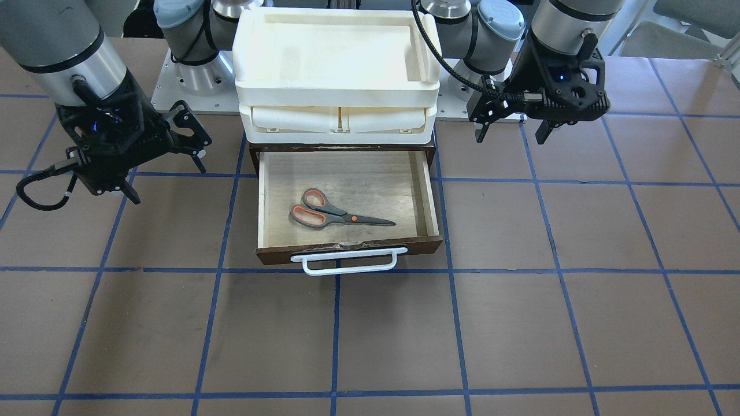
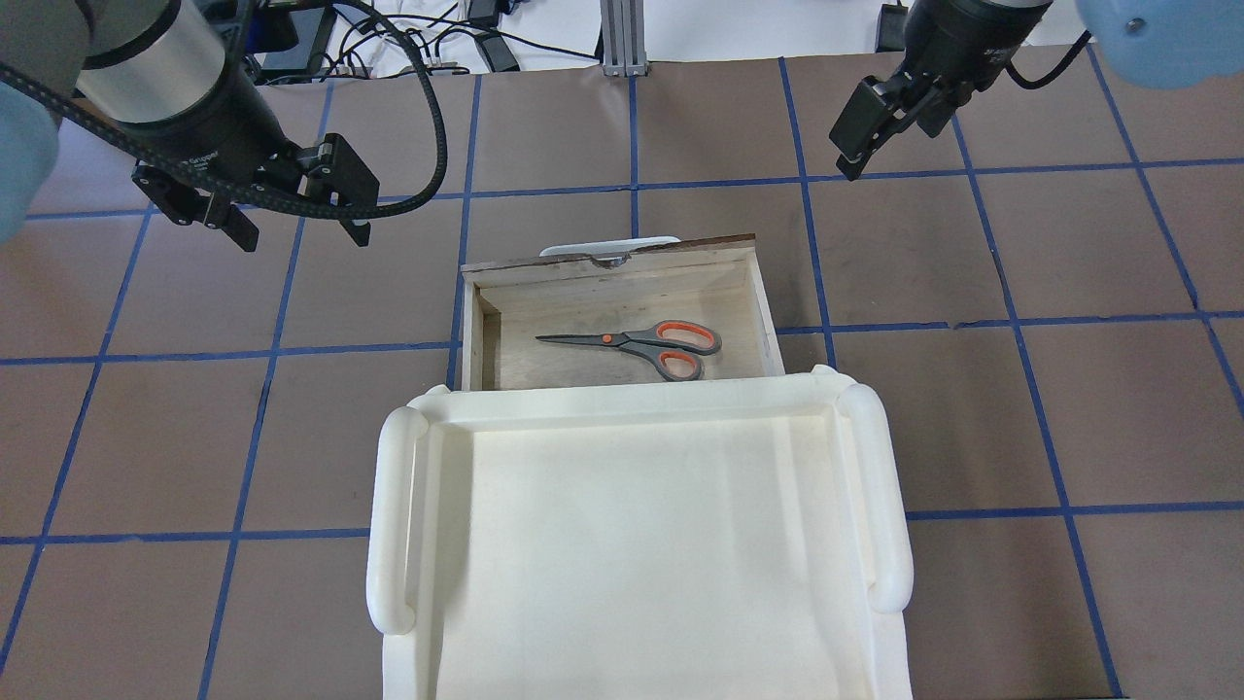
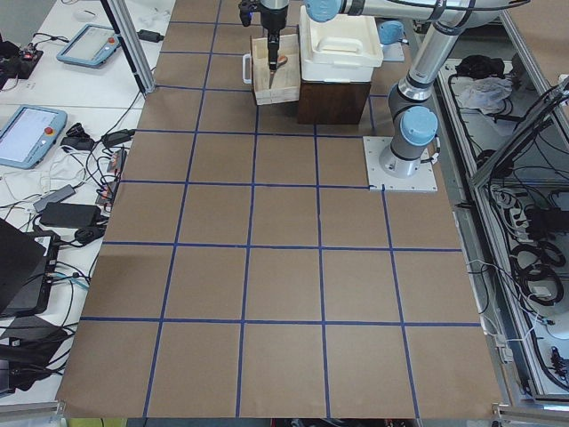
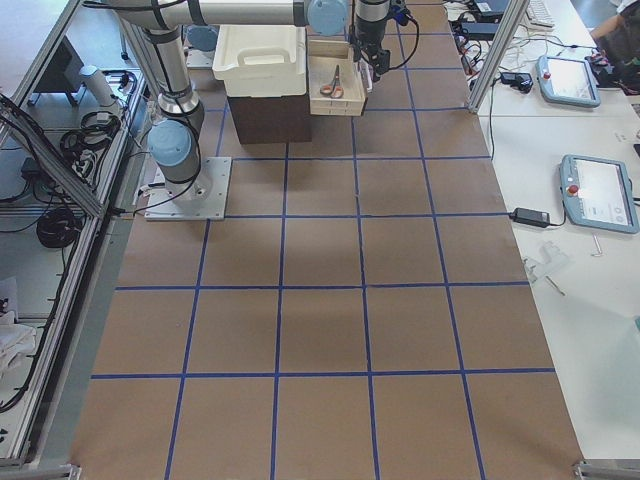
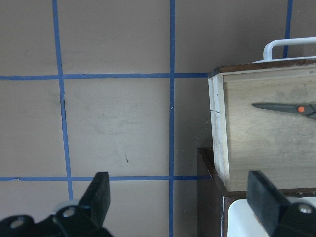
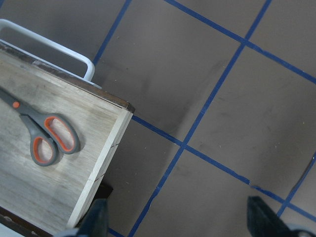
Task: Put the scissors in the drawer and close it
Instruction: 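Raise the right gripper out of the drawer and back away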
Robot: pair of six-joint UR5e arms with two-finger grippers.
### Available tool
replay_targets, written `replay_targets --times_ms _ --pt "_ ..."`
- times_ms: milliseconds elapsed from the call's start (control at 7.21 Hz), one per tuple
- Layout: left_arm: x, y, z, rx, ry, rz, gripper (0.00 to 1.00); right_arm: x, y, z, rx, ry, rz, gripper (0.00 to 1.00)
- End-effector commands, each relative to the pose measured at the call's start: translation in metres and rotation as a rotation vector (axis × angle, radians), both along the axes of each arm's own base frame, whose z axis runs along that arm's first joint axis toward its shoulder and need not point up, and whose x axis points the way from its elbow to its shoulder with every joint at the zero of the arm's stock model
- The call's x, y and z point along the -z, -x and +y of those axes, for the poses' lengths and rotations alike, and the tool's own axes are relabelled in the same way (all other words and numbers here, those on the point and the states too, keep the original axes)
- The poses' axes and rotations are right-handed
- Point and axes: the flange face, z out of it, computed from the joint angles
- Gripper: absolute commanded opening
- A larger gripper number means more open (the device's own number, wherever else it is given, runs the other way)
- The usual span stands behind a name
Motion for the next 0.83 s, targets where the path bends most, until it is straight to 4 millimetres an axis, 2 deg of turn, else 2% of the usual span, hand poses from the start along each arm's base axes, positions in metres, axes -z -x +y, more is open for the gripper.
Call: replay_targets --times_ms 0,139,277,416,555,694 --pt "0.043 0.001 -0.021 -0.011 0.055 0.004 1.0 0.0 0.003 0.002 0.271 -0.004 0.081 1.0" --pt "0.063 0.006 -0.027 -0.007 0.027 0.004 1.0 -0.002 -0.005 0.006 0.303 -0.009 0.085 1.0" --pt "0.078 0.009 -0.038 -0.063 0.009 0.007 1.0 -0.011 -0.005 0.017 0.415 -0.019 0.08 1.0" --pt "0.094 0.021 -0.054 -0.138 0.041 0.016 1.0 -0.01 -0.006 0.017 0.465 -0.023 0.063 1.0" --pt "0.104 0.041 -0.071 -0.176 0.081 0.026 1.0 -0.005 -0.007 0.014 0.482 -0.03 0.052 1.0" --pt "0.104 0.067 -0.085 -0.2 0.091 0.023 1.0 -0.004 -0.006 0.012 0.474 -0.029 0.047 1.0"
